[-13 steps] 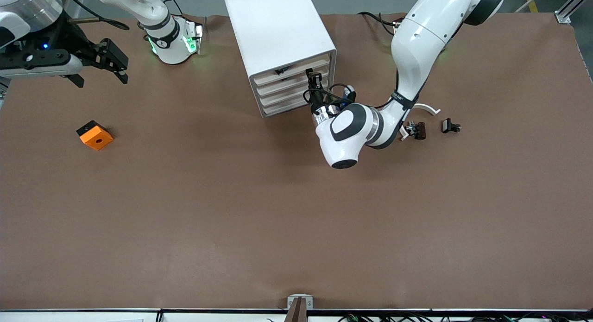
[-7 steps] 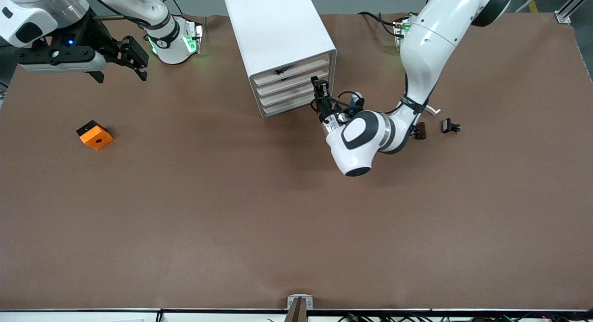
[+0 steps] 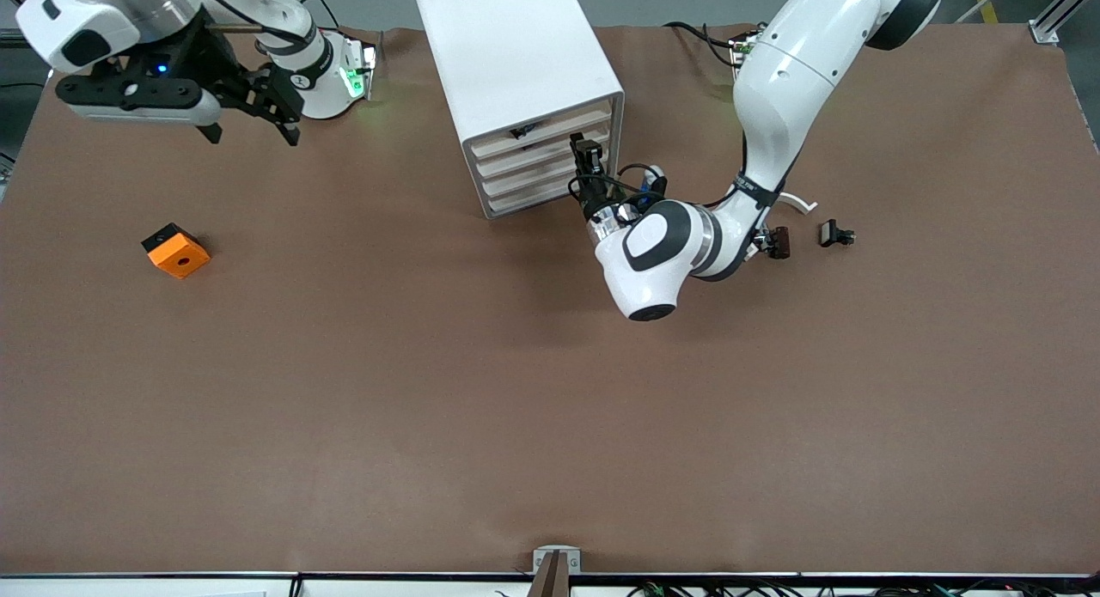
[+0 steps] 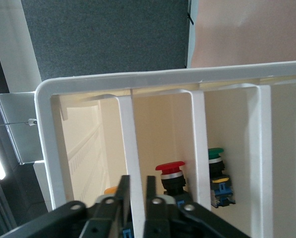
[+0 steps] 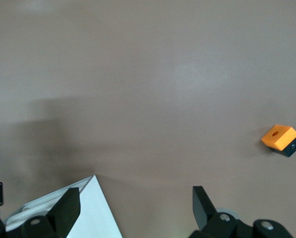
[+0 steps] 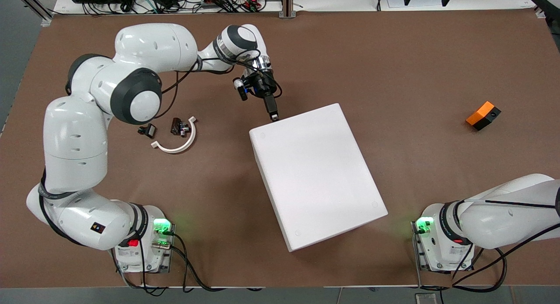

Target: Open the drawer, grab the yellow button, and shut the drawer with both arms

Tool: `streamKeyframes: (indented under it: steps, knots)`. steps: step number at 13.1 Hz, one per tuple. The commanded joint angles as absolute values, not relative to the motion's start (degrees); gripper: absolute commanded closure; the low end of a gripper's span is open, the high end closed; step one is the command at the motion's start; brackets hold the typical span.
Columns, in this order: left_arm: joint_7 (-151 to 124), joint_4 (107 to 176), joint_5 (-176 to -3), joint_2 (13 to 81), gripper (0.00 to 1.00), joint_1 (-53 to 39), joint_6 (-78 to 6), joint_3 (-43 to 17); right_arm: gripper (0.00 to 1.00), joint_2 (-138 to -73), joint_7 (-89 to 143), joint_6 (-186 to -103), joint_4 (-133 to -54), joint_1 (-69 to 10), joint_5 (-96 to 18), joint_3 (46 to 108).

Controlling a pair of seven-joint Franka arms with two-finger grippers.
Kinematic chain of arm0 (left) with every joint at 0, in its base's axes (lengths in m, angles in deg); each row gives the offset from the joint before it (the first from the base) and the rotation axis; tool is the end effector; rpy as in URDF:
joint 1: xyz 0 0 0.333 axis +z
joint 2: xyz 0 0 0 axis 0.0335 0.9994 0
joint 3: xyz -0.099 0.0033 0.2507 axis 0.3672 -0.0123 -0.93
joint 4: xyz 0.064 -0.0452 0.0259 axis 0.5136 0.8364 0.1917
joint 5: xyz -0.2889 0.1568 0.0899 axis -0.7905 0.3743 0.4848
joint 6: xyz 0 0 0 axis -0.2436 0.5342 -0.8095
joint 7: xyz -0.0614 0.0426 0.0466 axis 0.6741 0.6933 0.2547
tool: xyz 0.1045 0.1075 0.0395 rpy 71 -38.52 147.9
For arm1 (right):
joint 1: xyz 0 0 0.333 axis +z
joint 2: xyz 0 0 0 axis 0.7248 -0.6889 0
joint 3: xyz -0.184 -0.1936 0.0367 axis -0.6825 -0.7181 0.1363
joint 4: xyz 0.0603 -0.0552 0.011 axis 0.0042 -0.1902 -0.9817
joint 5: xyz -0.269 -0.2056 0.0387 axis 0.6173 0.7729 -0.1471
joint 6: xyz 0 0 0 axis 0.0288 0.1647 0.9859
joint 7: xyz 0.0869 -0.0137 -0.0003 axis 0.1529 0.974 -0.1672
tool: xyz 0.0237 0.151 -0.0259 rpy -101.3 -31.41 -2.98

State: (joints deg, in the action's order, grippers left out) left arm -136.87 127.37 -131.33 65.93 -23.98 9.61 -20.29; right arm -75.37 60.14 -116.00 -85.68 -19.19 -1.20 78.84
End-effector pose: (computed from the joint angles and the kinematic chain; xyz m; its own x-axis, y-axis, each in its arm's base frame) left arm 0.3403 -0.4099 0.2361 -0.2824 0.9573 -0.0615 0.1726 -0.0123 -0.9849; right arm 0.4278 0.1834 0.5776 0.9959 -0.0758 0.0503 -0.0753 -0.9971 -0.0113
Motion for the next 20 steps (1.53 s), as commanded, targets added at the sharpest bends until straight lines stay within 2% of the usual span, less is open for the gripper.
streamKeyframes:
  steps: [1, 2, 3, 5, 6, 8, 9, 15, 20]
  knots:
    - [-137.4, 127.2, -133.4, 66.2, 0.47, -24.7, 9.7, -20.1, 0.0, -76.1, 62.5, -115.2, -84.2, -17.7, -1.5, 78.4]
    - [-137.4, 127.4, -133.6, 66.5, 0.34, -25.8, 9.7, -20.2, 0.0, -76.2, 62.4, -115.3, -84.2, -18.2, -1.5, 78.3]
    - [-137.4, 127.4, -133.6, 66.9, 0.32, -26.6, 9.6, -20.3, 0.0, -76.5, 62.4, -115.1, -84.3, -18.3, -1.5, 78.3]
    - [-137.4, 127.4, -133.8, 67.3, 0.38, -26.8, 9.6, -20.2, 0.0, -76.5, 62.2, -114.9, -84.2, -18.4, -1.5, 78.3]
    - [-137.5, 127.4, -133.8, 67.3, 0.51, -27.4, 9.6, -20.2, 0.0, -76.5, 62.2, -115.0, -84.2, -18.4, -1.5, 78.2]
    - [-137.7, 127.5, -133.8, 67.3, 0.87, -27.9, 9.7, -20.2, 0.0, -76.5, 62.4, -115.0, -84.2, -18.5, -1.5, 78.2]
    - [-137.7, 127.5, -133.8, 67.1, 1.0, -27.7, 9.7, -20.2, 0.0, -76.5, 62.4, -115.0, -84.3, -18.5, -1.5, 78.2]
    - [-137.7, 127.0, -133.4, 66.9, 1.0, -23.8, 9.7, -20.8, 0.0, -77.2, 73.2, -115.4, -84.2, -16.8, -2.2, 78.4]
    - [-137.3, 125.9, -133.4, 67.3, 1.0, -18.2, 9.0, -21.1, 0.0, -83.0, 90.7, -115.8, -81.8, -8.9, -2.6, 78.4]
